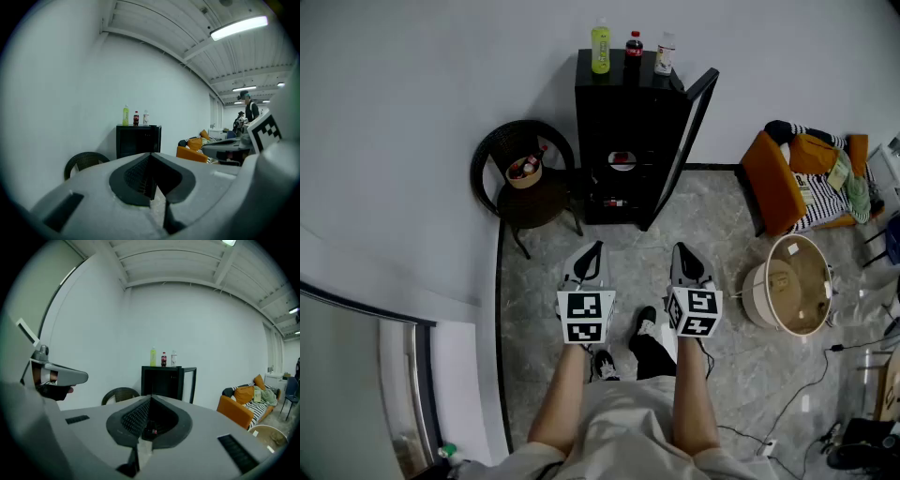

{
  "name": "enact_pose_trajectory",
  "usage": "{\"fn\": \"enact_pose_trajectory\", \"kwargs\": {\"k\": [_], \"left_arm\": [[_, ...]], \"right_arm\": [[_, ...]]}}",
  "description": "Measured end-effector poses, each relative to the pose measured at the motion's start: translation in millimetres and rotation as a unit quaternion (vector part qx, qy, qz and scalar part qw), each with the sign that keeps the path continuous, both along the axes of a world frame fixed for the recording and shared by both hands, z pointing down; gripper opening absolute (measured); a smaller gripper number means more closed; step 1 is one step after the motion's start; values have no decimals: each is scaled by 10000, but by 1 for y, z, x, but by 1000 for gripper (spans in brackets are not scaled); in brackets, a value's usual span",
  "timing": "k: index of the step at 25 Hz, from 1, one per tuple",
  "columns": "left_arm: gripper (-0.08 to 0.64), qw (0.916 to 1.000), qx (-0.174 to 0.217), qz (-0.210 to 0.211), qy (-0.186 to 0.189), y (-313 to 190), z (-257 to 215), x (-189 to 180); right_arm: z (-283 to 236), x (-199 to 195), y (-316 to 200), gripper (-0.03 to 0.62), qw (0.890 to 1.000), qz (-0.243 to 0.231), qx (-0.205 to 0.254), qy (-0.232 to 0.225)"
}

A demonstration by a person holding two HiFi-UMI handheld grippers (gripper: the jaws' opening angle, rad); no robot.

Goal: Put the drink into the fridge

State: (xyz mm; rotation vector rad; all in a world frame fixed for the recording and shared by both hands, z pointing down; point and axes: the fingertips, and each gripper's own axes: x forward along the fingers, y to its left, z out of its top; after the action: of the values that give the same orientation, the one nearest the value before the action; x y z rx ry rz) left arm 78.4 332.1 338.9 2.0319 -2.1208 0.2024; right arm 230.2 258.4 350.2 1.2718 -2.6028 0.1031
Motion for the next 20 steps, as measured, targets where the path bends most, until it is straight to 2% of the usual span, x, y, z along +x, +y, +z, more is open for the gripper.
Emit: {"fn": "enact_pose_trajectory", "kwargs": {"k": [6, 9, 13, 20], "left_arm": [[9, 9998, 43, -73, 176, -21, 10, -1], [9, 9999, -17, -119, 85, -35, 12, -5], [8, 9999, -20, -108, -107, -60, -1, -14], [9, 9998, 100, -55, -173, -113, -16, -29]], "right_arm": [[10, 6, -22, 6, 9998, 170, -43, -33], [15, 5, -38, 6, 9997, 212, -103, -111], [8, -4, -64, 6, 9988, 102, -173, -439], [-10, -24, -119, 6, 9973, -114, -97, -715]]}}
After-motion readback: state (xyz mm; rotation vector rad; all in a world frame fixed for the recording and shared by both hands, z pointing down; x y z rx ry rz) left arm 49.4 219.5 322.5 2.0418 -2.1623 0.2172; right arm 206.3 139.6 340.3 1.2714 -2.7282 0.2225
